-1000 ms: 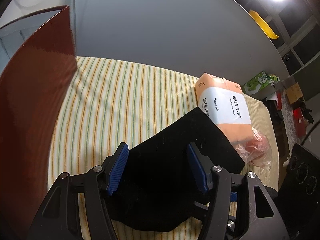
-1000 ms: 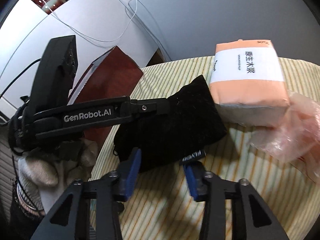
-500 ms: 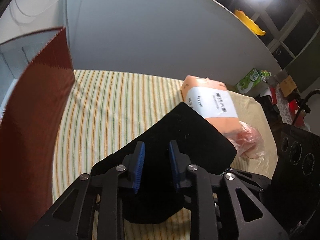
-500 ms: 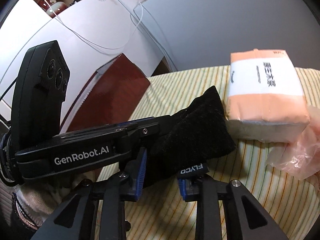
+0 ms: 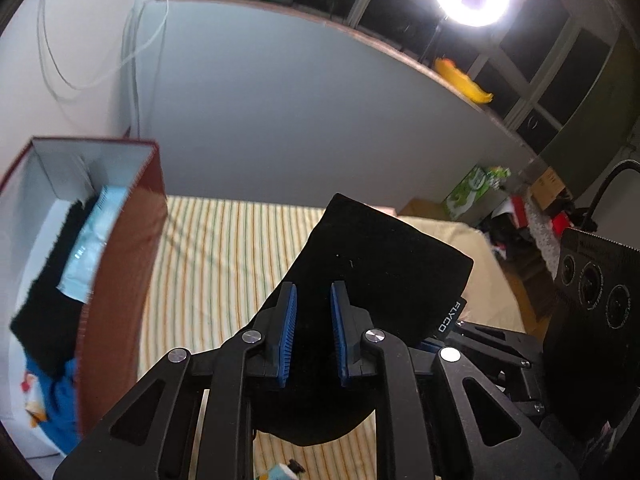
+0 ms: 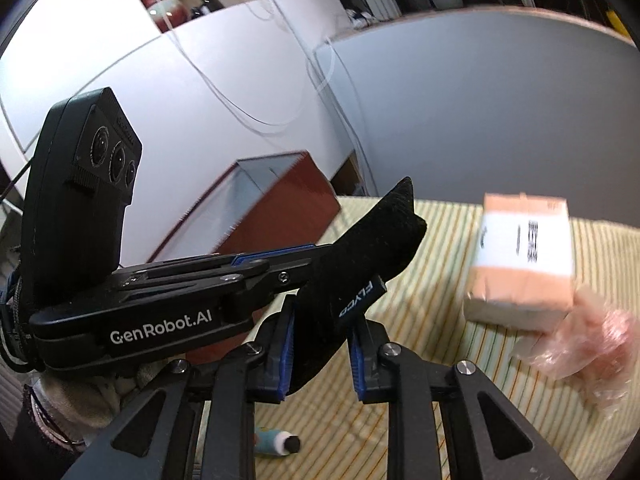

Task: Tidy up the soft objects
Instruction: 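Carry the black pouch with the left tool into the shoebox and release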

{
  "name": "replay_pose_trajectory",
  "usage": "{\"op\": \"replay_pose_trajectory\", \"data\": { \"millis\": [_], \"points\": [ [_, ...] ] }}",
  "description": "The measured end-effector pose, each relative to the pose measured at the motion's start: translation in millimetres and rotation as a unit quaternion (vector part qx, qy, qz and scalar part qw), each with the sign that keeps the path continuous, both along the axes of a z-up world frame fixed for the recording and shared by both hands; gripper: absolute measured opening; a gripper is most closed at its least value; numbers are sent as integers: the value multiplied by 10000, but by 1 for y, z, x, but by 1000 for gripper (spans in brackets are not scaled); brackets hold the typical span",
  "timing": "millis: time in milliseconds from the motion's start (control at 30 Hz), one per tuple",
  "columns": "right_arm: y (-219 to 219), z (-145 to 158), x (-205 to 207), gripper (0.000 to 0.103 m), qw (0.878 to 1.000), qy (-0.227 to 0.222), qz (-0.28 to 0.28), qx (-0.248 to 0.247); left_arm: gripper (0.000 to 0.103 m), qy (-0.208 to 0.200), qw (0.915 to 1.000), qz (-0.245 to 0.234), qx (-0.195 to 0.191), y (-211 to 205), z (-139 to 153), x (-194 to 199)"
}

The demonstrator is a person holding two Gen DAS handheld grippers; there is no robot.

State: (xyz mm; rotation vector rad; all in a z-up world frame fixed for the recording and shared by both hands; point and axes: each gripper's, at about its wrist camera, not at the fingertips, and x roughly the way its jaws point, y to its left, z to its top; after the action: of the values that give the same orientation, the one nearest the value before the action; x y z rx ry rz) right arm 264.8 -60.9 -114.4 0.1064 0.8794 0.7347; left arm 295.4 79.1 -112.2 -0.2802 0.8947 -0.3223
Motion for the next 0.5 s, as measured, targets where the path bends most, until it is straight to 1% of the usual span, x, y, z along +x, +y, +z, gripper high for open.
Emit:
{"op": "replay_pose_trajectory", "data": {
  "millis": [100,267,400,500],
  "points": [
    [8,22,-10,21,9997,-196,134,-65,14,-189,9998,50,7,11,17,-9],
    [33,51,-26,21,9980,-438,462,-59,14,-549,9979,255,210,38,44,-33],
    [59,67,-33,21,9957,-544,743,-24,14,-692,9960,492,285,67,57,-47],
    [84,71,-36,21,9941,-532,944,9,14,-760,9939,699,378,87,61,-54]
  ]
}}
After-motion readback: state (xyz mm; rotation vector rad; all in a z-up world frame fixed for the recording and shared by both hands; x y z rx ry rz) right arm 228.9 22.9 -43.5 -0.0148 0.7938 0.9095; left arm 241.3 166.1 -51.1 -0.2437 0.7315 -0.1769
